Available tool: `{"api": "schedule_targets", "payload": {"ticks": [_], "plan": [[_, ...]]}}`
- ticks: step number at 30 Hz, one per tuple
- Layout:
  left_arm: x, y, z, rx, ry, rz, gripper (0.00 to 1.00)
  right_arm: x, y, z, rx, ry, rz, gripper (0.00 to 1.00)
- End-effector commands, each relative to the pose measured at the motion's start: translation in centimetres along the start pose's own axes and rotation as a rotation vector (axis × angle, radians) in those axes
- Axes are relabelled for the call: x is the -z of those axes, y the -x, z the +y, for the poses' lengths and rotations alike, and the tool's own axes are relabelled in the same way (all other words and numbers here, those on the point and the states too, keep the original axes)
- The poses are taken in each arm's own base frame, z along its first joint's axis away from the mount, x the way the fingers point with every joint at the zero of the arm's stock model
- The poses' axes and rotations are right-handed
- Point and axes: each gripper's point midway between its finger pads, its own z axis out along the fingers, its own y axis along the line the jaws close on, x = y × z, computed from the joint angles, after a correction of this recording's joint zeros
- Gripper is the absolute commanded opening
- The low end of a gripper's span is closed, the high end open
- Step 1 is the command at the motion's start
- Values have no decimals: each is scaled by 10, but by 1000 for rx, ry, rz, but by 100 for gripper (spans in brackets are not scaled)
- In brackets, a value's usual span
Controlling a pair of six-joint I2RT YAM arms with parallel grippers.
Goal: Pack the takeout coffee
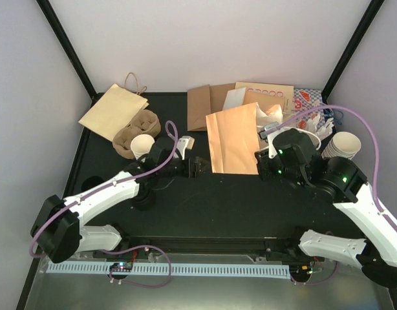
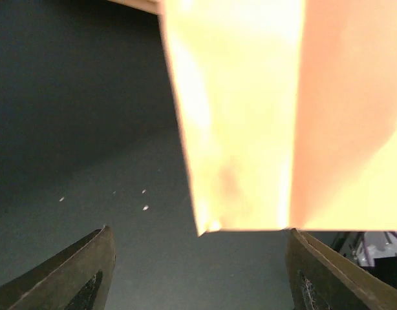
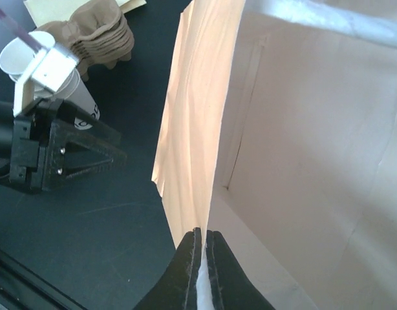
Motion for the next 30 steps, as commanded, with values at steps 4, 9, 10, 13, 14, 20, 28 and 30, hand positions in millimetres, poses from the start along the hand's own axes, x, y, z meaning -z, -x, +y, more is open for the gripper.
{"api": "schedule_targets", "payload": {"ticks": [4, 9, 10, 13, 14, 20, 28, 30], "plan": [[15, 22, -26, -37, -58, -22, 76, -19, -14, 1, 56, -31, 95, 3], [20, 17, -16, -41, -3, -19, 76, -20, -20, -4, 82, -84, 188, 3], [23, 16, -15, -40, 5, -24, 76, -21, -21, -3, 85, -84, 209, 3], [32, 16, -14, -42, 18, -45, 76, -25, -30, 3, 99, -64, 287, 3], [36, 16, -13, -43, 24, -53, 76, -28, -32, 6, 101, -54, 310, 3], [54, 16, -13, -52, 46, -87, 77, -54, -30, 33, 90, 21, 369, 5], [66, 11, -6, -65, 83, -106, 80, -72, 6, 65, 66, 135, 285, 49], [70, 11, -6, -77, 84, -109, 86, -64, 18, 69, 61, 161, 237, 52]]}}
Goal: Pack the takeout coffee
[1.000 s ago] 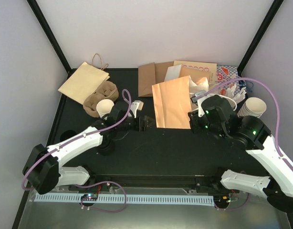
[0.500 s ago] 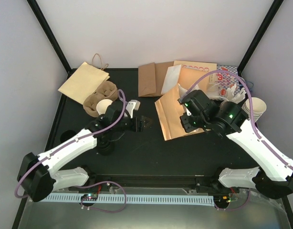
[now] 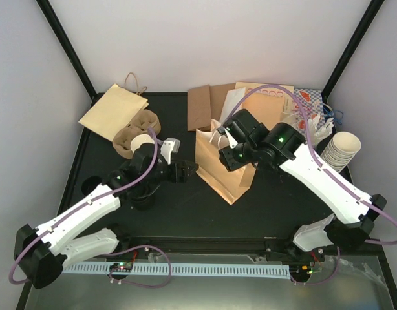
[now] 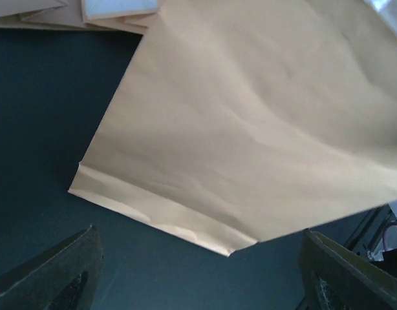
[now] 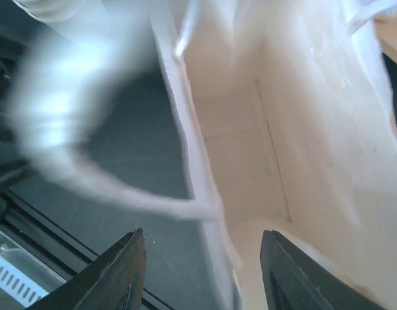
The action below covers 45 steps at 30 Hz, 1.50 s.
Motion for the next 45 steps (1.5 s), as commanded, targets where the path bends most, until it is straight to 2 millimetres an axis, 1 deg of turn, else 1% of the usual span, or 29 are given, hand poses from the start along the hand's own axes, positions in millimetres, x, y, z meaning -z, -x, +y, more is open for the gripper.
{"api": "schedule_targets", "payload": {"ticks": [1, 2, 3, 5, 7, 9, 11, 13, 15, 18, 19, 20, 24, 28, 30, 32, 34, 36, 37, 39, 43, 45], "plan": [[12, 1, 7, -34, 39, -19, 91, 37, 31, 17, 2, 106, -173, 53], [15, 2, 8, -35, 50, -28, 97, 44, 33, 16, 2, 110, -195, 53], [18, 4, 9, -35, 57, -41, 98, 49, 35, 16, 4, 112, -215, 53], [25, 9, 14, -1, 85, -84, 99, 60, 37, 11, -3, 101, -257, 54], [34, 12, 23, 77, 117, -140, 99, 72, 38, 5, -11, 85, -303, 55], [38, 14, 21, 79, 67, -187, 99, 82, 37, -6, -32, 47, -350, 63], [43, 18, 12, 60, 7, -224, 99, 91, 32, -17, -55, 7, -389, 71], [46, 20, 2, 29, -44, -226, 99, 98, 26, -28, -71, -28, -419, 79], [47, 20, -4, 26, -58, -199, 99, 98, 19, -40, -89, -77, -424, 88], [41, 14, -14, 49, -79, -100, 99, 93, 8, -57, -122, -145, -405, 96], [40, 14, -20, 67, -90, -74, 99, 89, 4, -63, -136, -167, -392, 99], [39, 13, -28, 77, -111, -51, 99, 85, 2, -69, -152, -185, -383, 100], [35, 9, -54, 113, -150, -20, 99, 71, -4, -77, -195, -186, -358, 100], [38, 11, -67, 152, -117, -31, 99, 59, -6, -76, -215, -156, -350, 96], [40, 16, -74, 168, -106, -46, 99, 51, -7, -73, -213, -139, -340, 93], [38, 19, -83, 171, -100, -48, 99, 44, -8, -71, -210, -135, -326, 90], [34, 21, -90, 173, -84, -39, 99, 40, -7, -71, -207, -140, -317, 89], [27, 23, -94, 184, -57, -28, 99, 40, -3, -74, -207, -159, -324, 88], [25, 27, -96, 195, -43, -33, 99, 41, 1, -75, -205, -169, -332, 87], [18, 29, -96, 212, -18, -30, 99, 46, 8, -78, -199, -187, -355, 84], [14, 36, -100, 240, -14, -60, 99, 45, 20, -89, -207, -236, -339, 81], [14, 38, -103, 249, -21, -74, 99, 41, 23, -91, -199, -225, -323, 80]]}}
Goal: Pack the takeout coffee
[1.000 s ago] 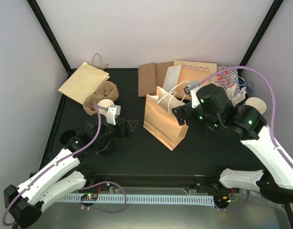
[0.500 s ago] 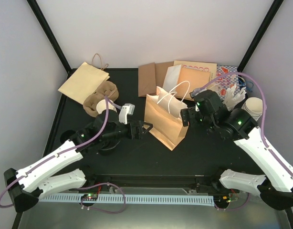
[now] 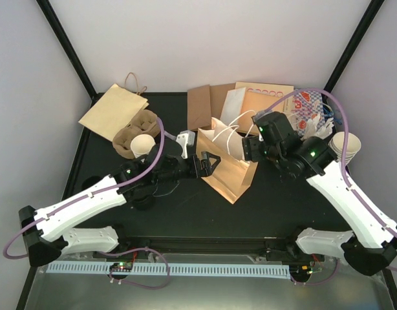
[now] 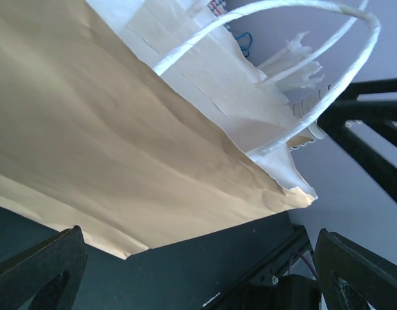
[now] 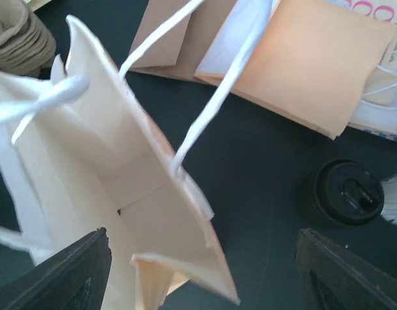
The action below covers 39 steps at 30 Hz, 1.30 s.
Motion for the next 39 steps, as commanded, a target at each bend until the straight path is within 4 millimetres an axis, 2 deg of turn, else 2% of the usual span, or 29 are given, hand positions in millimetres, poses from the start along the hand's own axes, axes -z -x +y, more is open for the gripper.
{"api": "schedule_targets", "payload": {"ticks": [1, 10, 27, 31, 35, 39], "plan": [[6, 14, -11, 47, 0, -64, 99, -5, 19, -5, 4, -3, -24, 79], [6, 10, -14, 83, -28, -85, 99, -28, 24, 3, 36, 80, 17, 61], [26, 18, 2, 43, 1, -172, 99, -66, 23, 5, 171, 30, 88, 51], [27, 18, 5, 35, 6, -179, 99, -72, 28, 10, 177, 48, 91, 42], [28, 18, 7, 28, 13, -186, 99, -70, 31, 21, 173, 101, 96, 18], [36, 23, 7, 9, 15, -213, 99, -54, 39, 18, 132, 101, 54, 14]]}}
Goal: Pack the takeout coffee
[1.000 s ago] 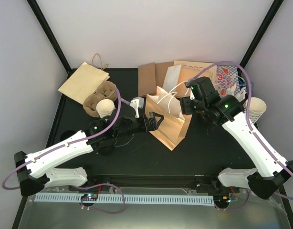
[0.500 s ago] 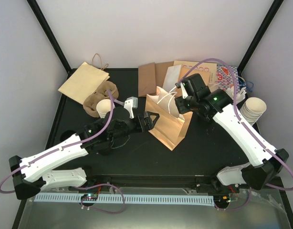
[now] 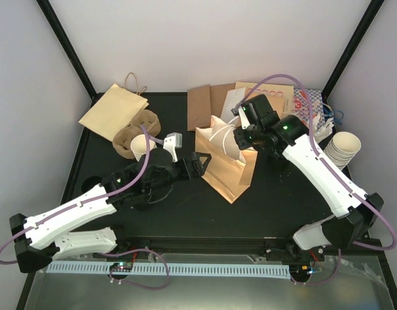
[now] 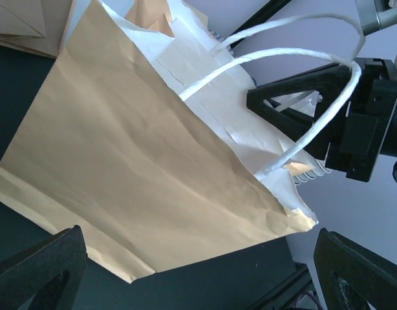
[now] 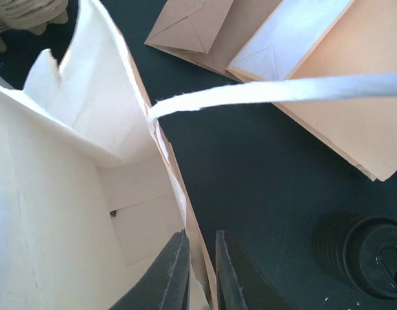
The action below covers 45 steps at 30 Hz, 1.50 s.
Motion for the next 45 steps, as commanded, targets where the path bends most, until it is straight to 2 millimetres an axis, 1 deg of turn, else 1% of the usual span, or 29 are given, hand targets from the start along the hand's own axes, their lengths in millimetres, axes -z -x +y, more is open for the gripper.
{"api": "schedule_targets", "payload": {"ticks": [1, 4, 9, 13, 16, 19, 21, 23, 26, 32, 34, 38, 45], "plan": [[14, 15, -5, -36, -15, -68, 99, 29, 17, -1, -58, 21, -94, 11], [19, 22, -5, -62, -5, -93, 99, 40, 17, -2, -122, 28, -116, 2], [26, 36, -4, -118, 20, -119, 99, 49, 13, -8, -283, 8, -121, 1], [27, 43, 0, -122, 5, -86, 99, 56, 11, -12, -414, -10, -149, 1], [29, 50, 6, -116, -4, -76, 99, 60, 13, -14, -537, 1, -191, 1], [35, 58, 10, -130, -1, -91, 99, 63, 15, -15, -627, 26, -238, 1], [39, 62, 10, -141, -1, -95, 99, 65, 19, -12, -659, 55, -258, 1], [41, 64, 4, -173, -19, -91, 99, 65, 22, -10, -679, 69, -267, 1], [43, 63, -7, -233, -58, -67, 99, 61, 25, -8, -688, 86, -268, 1], [44, 60, -9, -287, -40, -18, 99, 49, 21, -4, -699, 93, -245, 1], [44, 57, -15, -293, -48, 18, 99, 45, 19, -3, -703, 98, -241, 1], [37, 49, -23, -315, -35, 80, 99, 39, 15, -1, -711, 108, -233, 1], [20, 37, -26, -369, 52, 107, 99, 33, 14, 2, -701, 115, -219, 1]]}}
